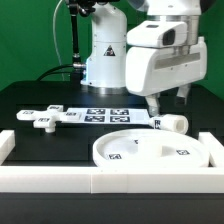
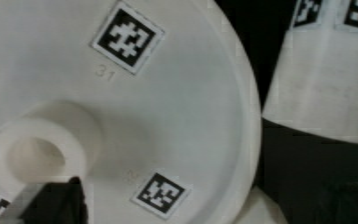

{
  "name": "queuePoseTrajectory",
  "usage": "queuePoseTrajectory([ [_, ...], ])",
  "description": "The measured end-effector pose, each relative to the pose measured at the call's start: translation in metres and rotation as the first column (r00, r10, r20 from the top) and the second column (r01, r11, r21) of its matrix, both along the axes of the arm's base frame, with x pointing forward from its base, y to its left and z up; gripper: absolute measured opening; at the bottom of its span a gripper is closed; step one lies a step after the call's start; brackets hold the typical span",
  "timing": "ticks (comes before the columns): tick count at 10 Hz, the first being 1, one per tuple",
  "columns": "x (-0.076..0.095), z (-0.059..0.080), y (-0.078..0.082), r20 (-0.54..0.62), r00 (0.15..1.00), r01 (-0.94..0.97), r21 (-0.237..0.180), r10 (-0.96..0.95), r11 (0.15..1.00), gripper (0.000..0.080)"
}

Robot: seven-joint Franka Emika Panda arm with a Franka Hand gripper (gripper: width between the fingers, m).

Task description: Assemble round table

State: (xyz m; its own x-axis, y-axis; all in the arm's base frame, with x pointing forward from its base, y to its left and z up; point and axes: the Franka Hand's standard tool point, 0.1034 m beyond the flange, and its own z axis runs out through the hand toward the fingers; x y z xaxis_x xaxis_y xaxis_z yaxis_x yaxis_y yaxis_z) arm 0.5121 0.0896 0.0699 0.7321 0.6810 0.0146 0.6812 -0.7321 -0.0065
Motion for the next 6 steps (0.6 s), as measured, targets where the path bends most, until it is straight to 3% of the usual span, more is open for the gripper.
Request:
queuePoseTrajectory([
  [2,0.004,0.002,0.014,0.002,1.000,0.002,0.001,-0.002,1.000,0.0649],
  [6,-0.006,0.001,0.019,-0.100,0.995,0.007,-0.034,-0.010,0.999,0.0649],
])
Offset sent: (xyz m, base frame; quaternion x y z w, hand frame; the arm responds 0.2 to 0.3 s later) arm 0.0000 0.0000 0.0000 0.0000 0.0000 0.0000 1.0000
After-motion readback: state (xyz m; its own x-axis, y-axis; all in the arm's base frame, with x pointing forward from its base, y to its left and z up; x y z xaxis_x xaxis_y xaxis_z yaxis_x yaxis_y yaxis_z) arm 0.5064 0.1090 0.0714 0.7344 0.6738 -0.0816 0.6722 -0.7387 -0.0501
